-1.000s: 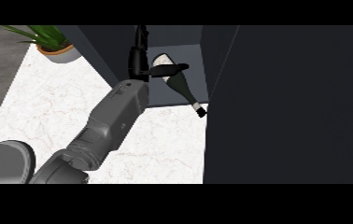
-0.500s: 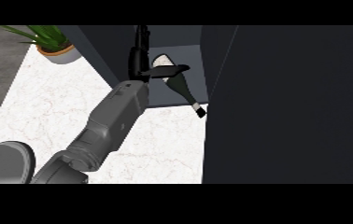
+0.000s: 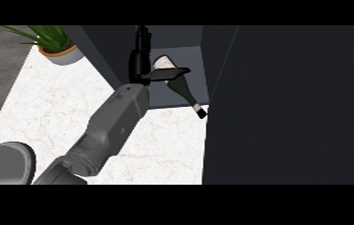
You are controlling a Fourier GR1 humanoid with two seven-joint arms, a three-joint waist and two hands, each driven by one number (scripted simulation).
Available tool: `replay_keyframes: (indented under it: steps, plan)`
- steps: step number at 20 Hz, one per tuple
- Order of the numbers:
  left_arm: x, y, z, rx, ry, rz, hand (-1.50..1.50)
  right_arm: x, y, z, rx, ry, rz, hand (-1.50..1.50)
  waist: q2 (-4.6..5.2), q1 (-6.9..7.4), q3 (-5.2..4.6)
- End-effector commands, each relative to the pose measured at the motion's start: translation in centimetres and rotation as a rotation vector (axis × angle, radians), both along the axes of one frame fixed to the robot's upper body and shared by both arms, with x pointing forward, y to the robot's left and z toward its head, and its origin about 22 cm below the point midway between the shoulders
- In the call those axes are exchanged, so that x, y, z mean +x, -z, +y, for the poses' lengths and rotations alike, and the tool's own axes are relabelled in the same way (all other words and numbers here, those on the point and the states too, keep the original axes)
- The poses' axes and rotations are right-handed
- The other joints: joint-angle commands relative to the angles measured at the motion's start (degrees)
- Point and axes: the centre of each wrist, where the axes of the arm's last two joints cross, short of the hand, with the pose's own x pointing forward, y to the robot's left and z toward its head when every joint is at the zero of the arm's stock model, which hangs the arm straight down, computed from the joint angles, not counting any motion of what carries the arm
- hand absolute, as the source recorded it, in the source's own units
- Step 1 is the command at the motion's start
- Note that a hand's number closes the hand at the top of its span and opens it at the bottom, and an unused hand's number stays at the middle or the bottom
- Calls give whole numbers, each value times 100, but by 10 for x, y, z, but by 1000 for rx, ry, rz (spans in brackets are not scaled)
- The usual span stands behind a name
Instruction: Pick up the wine, place it into the cabinet and close the cabinet
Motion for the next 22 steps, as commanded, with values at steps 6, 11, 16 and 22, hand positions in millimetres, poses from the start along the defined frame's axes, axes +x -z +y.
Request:
replay_keyframes:
  steps: [6, 11, 16, 22]
  plan:
    - [-40, 33, -6, -39, 13, 52, -150, -10, -3, -7, 0, 32, -4, -150, -80, 244, 0]
    - [-83, 37, -38, -32, 36, 56, -150, -14, -7, -4, 2, 31, -2, -150, -69, 303, -2]
    - [-126, 45, -52, -13, 25, 22, -150, -25, -10, -4, 15, 71, -21, -150, -68, 403, -2]
    - [-149, 17, -69, -66, 81, 3, -150, -24, -7, -19, -18, 78, -17, -150, -54, 414, 0]
